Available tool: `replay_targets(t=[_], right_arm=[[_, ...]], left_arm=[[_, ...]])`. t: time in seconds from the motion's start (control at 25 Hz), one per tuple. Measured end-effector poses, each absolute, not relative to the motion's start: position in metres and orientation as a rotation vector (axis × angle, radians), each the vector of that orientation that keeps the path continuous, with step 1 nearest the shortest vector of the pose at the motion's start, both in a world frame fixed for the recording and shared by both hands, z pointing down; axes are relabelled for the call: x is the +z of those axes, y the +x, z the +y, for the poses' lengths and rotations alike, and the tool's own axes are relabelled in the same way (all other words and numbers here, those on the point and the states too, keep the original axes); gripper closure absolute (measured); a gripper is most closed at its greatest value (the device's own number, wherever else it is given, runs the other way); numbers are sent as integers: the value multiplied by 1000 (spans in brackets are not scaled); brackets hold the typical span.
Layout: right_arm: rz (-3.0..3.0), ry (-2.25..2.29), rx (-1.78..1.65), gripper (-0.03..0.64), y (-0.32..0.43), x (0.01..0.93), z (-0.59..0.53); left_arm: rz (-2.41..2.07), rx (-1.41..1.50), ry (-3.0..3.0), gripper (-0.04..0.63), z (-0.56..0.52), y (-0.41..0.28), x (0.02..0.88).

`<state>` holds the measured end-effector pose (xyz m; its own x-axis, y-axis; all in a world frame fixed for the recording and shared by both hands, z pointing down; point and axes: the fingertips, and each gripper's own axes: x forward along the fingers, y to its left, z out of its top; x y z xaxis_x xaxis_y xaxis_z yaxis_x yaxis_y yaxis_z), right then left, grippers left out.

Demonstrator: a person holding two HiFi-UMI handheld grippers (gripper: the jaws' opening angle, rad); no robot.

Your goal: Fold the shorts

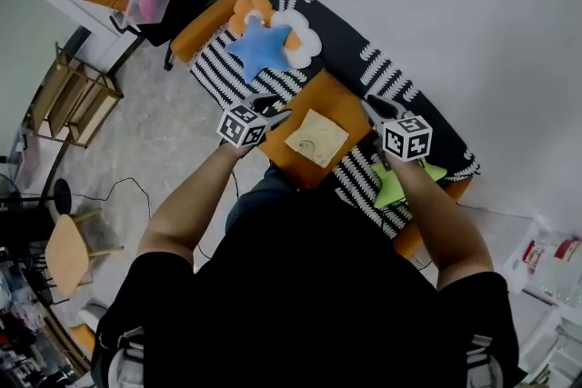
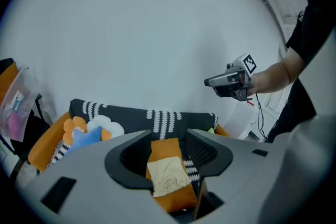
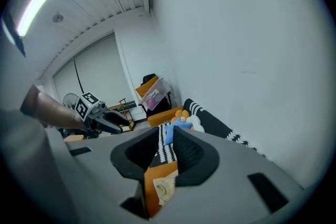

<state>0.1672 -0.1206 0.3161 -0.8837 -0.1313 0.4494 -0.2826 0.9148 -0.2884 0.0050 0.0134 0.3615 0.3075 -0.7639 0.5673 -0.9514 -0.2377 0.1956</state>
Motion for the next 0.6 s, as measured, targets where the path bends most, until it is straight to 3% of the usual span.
replay_targets(t=[0.6], right_arm=[[-2654, 391, 486, 531, 208, 309, -128]], left_arm=[[-1616, 361, 2057, 379, 25, -2, 339]])
